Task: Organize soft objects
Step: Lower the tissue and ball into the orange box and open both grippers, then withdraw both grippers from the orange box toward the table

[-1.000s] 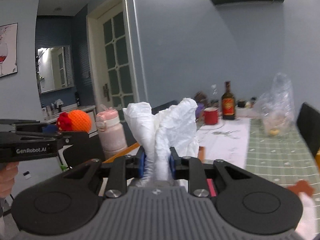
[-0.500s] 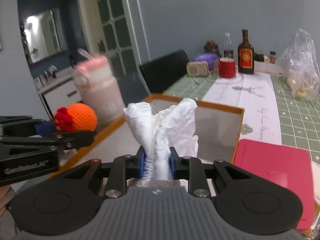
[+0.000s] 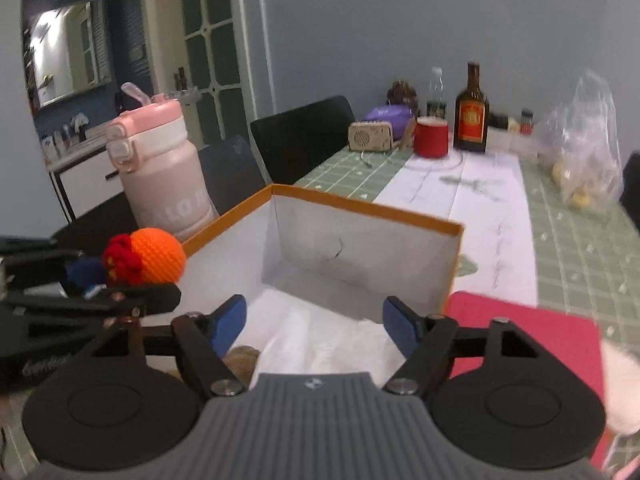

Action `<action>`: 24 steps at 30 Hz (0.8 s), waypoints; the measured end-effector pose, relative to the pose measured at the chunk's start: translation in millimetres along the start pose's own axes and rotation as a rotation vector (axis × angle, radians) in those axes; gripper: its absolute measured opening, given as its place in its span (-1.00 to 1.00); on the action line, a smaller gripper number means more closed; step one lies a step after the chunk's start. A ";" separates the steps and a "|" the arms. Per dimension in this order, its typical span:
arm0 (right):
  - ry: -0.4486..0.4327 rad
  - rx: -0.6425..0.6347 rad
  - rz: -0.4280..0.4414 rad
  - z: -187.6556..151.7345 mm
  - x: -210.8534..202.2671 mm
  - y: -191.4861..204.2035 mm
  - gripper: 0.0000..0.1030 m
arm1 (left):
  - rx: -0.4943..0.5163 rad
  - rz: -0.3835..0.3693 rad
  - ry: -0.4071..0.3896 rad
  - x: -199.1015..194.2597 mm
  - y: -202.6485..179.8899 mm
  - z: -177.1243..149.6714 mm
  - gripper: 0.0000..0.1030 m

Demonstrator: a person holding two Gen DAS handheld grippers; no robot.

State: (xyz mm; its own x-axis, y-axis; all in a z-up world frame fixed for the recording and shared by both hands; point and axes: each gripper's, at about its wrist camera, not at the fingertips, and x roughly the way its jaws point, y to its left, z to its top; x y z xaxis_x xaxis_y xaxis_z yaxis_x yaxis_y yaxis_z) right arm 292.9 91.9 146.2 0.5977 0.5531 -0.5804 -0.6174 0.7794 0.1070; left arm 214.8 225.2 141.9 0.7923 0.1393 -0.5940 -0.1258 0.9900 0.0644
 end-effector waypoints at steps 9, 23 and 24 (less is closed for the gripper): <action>-0.023 -0.039 0.017 -7.0 -24.4 -6.4 0.74 | 0.036 -0.003 0.063 20.1 -12.3 -4.4 -0.19; -0.013 -0.073 -0.007 -15.1 -25.3 -3.4 0.74 | 0.030 0.048 -0.023 5.0 -8.4 -11.6 0.75; -0.013 -0.068 -0.007 -15.6 -25.2 -3.9 0.74 | 0.023 0.048 -0.026 2.9 -8.7 -11.7 0.78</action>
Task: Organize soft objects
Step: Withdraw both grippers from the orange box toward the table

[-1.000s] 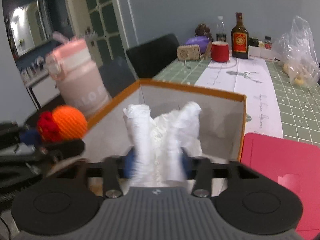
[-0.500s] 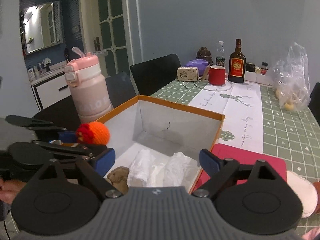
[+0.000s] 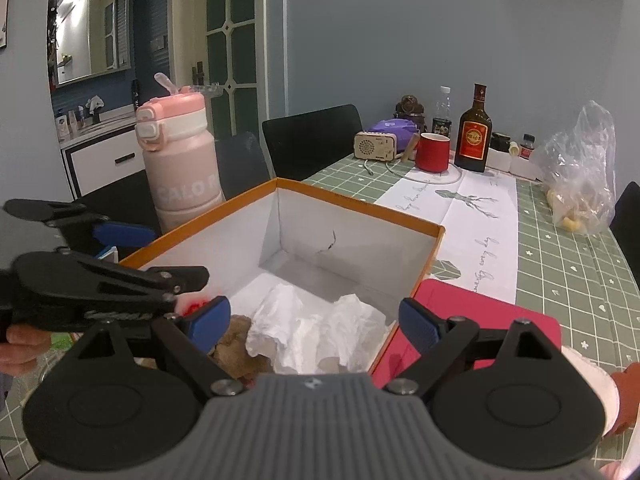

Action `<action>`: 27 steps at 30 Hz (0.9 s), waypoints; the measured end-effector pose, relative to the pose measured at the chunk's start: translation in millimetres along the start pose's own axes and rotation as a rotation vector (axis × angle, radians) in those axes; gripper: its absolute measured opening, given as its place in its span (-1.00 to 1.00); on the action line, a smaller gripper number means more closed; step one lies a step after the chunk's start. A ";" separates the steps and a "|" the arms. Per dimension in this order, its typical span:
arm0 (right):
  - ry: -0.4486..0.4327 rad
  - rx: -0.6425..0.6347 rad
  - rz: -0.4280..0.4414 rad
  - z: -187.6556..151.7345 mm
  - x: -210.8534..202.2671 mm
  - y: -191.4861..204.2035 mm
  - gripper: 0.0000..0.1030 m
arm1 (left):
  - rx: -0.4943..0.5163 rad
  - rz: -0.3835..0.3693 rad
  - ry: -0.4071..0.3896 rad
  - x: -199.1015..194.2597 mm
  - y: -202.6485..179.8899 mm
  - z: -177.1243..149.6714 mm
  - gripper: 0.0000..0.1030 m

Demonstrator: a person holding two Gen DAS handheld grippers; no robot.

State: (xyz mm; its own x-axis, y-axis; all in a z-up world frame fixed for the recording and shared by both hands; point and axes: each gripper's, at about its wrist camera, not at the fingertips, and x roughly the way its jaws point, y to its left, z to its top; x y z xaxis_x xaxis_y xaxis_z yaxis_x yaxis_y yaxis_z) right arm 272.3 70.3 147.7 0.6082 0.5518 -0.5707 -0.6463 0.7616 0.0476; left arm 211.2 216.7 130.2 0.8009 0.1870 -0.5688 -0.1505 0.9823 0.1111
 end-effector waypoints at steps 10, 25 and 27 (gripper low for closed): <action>-0.054 0.039 -0.032 -6.4 -37.6 -20.0 0.76 | -0.074 -0.047 -0.048 -37.8 -4.7 5.1 0.79; -0.156 0.180 -0.327 -86.2 -163.6 -99.5 0.95 | -0.147 -0.164 -0.147 -112.8 -70.7 -10.6 0.78; -0.158 0.227 -0.425 -101.7 -176.1 -110.4 0.95 | -0.152 -0.211 -0.135 -113.8 -84.6 -14.3 0.78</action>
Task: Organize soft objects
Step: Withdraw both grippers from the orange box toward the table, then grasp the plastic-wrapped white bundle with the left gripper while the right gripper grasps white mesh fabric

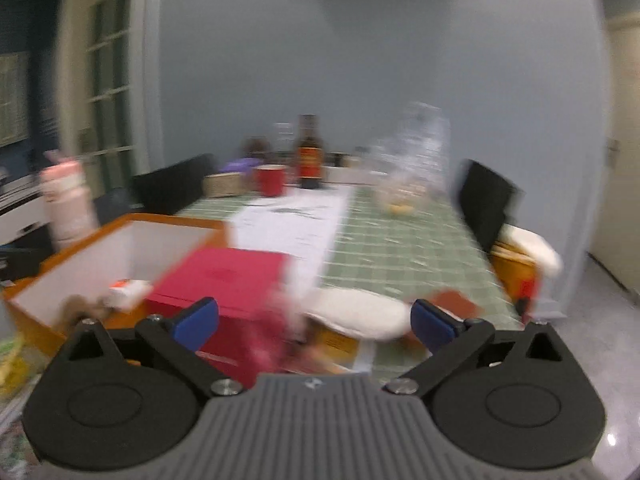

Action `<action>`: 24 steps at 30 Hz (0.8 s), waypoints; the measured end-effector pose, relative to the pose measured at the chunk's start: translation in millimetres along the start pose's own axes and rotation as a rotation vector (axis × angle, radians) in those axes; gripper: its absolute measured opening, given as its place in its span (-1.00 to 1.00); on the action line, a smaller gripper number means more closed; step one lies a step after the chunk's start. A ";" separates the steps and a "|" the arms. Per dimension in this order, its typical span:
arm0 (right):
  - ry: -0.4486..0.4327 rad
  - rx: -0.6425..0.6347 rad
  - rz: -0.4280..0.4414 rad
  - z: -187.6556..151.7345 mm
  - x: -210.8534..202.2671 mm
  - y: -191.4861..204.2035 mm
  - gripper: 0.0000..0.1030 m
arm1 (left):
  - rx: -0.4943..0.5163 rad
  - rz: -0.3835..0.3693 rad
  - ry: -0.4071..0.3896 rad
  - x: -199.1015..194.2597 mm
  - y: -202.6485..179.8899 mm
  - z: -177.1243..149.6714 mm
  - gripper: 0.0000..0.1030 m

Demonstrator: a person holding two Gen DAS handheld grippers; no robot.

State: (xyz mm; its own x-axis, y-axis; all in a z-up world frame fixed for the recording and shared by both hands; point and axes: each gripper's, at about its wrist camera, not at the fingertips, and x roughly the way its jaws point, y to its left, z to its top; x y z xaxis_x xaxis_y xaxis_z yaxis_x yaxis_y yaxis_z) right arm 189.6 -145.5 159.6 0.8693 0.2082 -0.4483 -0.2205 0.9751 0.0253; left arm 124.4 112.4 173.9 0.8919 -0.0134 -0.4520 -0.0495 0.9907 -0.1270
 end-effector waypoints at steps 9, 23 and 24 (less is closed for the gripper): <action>0.025 0.193 -0.184 -39.8 -14.0 -80.4 0.95 | -0.014 -0.169 0.143 42.3 -72.4 -34.2 0.77; 0.079 0.322 -0.177 -60.5 5.7 -134.7 0.95 | -0.056 -0.198 0.459 137.6 -134.7 -88.4 0.75; 0.083 0.332 -0.158 -57.3 13.1 -135.9 0.95 | -0.071 -0.200 0.477 142.9 -135.2 -90.1 0.75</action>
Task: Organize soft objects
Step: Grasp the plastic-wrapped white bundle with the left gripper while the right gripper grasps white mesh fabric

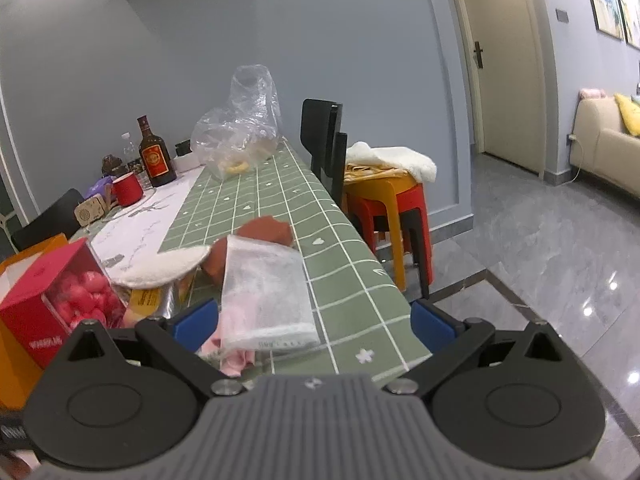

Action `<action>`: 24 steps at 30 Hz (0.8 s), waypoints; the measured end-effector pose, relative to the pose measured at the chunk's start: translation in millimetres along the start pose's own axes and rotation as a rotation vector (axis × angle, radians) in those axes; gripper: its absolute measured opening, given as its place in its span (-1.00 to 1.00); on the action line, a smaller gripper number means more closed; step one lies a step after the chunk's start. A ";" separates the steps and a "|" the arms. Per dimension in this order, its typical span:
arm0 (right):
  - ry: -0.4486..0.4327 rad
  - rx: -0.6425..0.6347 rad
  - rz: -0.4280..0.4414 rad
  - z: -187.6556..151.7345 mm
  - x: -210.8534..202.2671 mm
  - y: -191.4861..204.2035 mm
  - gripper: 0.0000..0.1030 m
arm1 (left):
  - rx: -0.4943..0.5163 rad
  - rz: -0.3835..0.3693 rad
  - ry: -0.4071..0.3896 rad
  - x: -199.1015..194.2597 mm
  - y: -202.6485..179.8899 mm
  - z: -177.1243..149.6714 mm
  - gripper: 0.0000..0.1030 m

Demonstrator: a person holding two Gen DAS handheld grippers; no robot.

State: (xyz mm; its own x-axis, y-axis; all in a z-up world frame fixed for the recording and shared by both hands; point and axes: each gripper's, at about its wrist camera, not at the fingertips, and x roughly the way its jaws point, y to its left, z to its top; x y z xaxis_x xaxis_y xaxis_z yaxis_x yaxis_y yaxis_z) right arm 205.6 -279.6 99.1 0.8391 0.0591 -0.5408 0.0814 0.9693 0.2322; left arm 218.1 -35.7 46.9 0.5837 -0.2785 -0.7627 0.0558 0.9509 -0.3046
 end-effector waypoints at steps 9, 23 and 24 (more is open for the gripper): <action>0.178 -0.038 0.118 28.0 104.9 38.2 0.95 | 0.005 0.024 -0.005 17.8 -0.9 9.0 0.24; 0.214 -0.045 0.036 13.0 147.9 36.4 0.65 | 0.001 0.027 -0.097 17.7 20.1 10.7 0.22; 0.208 -0.050 0.034 12.4 149.8 35.6 0.60 | -0.004 0.029 -0.102 17.9 20.3 10.3 0.22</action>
State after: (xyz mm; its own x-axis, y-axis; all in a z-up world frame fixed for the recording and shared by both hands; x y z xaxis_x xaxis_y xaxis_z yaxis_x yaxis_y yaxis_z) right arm 340.9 -239.2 36.3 0.7114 0.1354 -0.6896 0.0231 0.9762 0.2155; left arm 238.0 -20.0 33.0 0.6645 -0.2356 -0.7092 0.0343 0.9576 -0.2860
